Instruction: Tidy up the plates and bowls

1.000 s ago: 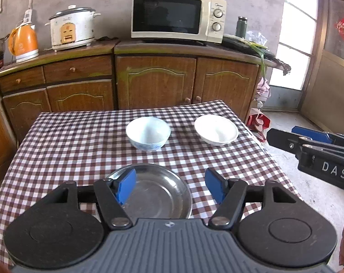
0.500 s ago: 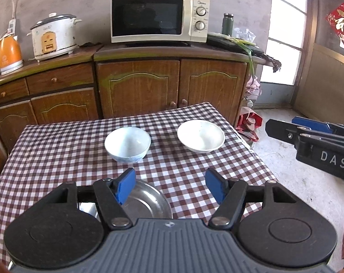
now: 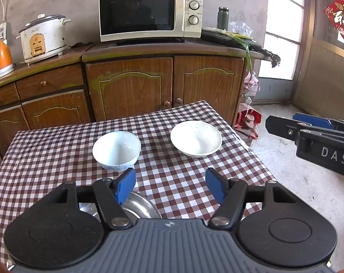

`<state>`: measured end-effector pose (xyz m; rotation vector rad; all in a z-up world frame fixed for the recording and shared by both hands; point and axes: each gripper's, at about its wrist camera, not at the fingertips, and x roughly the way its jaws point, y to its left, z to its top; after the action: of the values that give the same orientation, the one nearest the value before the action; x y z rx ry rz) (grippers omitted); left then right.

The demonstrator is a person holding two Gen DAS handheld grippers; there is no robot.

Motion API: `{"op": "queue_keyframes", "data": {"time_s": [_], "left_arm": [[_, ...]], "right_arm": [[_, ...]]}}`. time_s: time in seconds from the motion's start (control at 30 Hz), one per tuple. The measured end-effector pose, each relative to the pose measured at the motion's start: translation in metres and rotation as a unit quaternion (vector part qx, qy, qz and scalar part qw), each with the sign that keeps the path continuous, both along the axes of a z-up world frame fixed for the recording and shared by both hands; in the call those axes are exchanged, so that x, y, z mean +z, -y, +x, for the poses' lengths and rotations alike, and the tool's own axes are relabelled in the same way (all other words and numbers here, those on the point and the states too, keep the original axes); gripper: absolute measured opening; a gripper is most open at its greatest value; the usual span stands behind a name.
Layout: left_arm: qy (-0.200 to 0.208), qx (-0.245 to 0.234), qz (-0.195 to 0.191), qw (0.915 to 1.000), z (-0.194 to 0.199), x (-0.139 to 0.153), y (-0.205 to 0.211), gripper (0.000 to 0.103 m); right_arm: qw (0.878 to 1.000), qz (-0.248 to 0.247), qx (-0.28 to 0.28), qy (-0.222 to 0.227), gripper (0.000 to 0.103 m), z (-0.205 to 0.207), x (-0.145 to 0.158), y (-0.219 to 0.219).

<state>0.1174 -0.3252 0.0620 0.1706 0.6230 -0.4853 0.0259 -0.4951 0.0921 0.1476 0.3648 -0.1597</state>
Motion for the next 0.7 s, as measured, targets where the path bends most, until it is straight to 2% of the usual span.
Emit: {"op": "queue_keyframes", "data": {"time_s": [0.7], "left_arm": [[0.011, -0.009, 0.011, 0.9998, 0.037, 0.001, 0.034, 0.071]], "right_arm": [[1.000, -0.008, -0.017, 0.007, 0.062, 0.045, 0.008, 0.035]]}}
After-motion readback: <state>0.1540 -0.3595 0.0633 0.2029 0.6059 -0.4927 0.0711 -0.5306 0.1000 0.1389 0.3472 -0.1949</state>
